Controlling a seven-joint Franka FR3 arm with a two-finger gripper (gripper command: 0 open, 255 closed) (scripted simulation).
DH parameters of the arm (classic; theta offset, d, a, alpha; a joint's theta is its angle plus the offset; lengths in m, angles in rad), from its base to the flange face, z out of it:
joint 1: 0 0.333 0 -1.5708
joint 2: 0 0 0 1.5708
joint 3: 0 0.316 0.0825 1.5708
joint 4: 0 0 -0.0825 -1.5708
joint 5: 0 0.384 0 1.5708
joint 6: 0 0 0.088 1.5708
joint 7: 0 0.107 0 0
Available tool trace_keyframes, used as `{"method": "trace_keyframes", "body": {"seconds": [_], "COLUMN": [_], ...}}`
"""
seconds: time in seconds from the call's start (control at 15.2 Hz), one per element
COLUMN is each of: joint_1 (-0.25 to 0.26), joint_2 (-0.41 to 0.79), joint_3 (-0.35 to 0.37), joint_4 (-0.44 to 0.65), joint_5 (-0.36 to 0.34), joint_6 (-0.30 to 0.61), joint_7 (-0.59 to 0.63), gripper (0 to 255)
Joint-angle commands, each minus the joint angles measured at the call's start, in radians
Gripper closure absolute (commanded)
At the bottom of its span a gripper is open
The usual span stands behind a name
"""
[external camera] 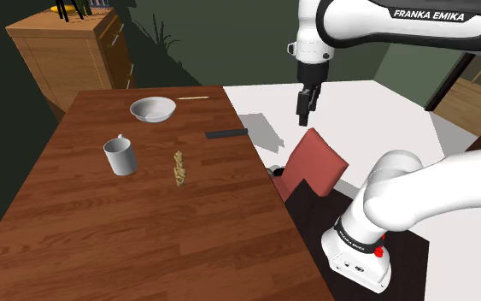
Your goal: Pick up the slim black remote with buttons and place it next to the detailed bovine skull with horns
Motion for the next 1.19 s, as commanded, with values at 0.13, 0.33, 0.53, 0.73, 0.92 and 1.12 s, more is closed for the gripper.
{"method": "trace_keyframes", "body": {"seconds": [0.13, 0.33, 0.53, 0.73, 0.92, 1.12], "joint_1": [0.006, 0.016, 0.029, 0.045, 0.061, 0.075], "joint_2": [0.049, 0.133, 0.229, 0.333, 0.444, 0.558], "joint_3": [-0.035, -0.085, -0.132, -0.174, -0.210, -0.238], "joint_4": [-0.005, -0.001, 0.018, 0.050, 0.095, 0.153], "joint_5": [-0.020, -0.041, -0.052, -0.049, -0.033, -0.002], "joint_6": [0.065, 0.161, 0.254, 0.339, 0.416, 0.482], "joint_7": [-0.061, -0.152, -0.242, -0.334, -0.429, -0.527], "gripper": [0, 0, 0, 0, 0, 0]}}
